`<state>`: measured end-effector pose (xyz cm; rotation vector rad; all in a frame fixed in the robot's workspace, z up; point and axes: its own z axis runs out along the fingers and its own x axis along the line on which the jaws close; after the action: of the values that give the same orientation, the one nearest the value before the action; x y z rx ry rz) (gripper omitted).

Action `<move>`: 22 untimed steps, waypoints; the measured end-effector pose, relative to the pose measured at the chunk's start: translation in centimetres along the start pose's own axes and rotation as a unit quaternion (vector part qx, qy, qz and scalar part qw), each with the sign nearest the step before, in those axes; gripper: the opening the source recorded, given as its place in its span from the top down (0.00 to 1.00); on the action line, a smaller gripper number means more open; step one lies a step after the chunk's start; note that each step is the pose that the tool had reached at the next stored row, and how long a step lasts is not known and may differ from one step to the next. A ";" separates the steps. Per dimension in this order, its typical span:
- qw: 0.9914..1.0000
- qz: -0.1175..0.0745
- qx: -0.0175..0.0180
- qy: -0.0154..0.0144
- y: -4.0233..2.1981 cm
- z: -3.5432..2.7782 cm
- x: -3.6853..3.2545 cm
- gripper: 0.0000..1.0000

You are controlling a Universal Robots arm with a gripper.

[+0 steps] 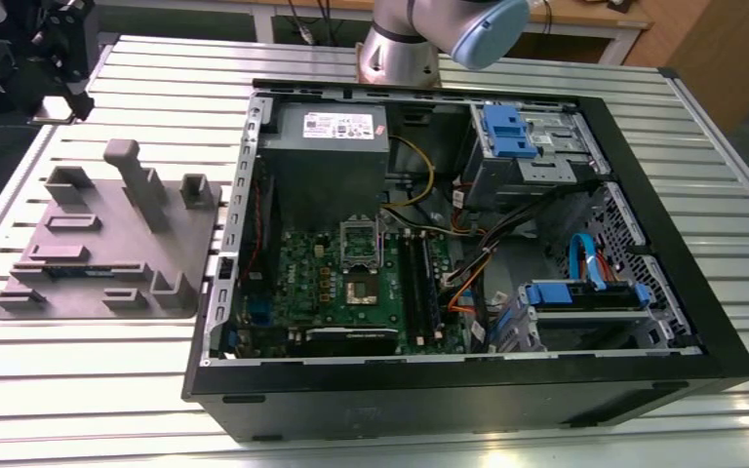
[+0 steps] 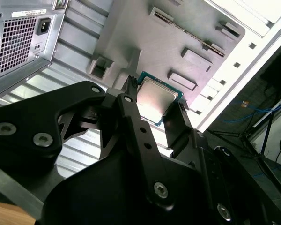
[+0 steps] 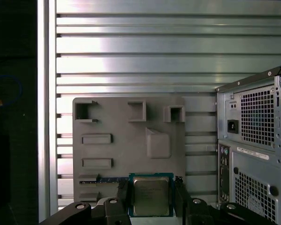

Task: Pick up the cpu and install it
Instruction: 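Pick up the cpu and move it towards the insertion slot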

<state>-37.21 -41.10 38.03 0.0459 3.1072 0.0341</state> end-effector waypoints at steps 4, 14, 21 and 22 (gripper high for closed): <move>1.000 0.000 0.000 0.000 0.01 0.01 -0.23 0.53; 1.000 0.000 0.000 0.000 0.02 0.02 -0.55 0.53; 1.000 0.000 0.000 0.000 0.02 0.02 -0.60 0.53; 1.000 0.000 0.000 0.000 0.02 0.02 -0.66 0.53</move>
<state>-36.55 -41.09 38.03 0.0457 3.1072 0.0341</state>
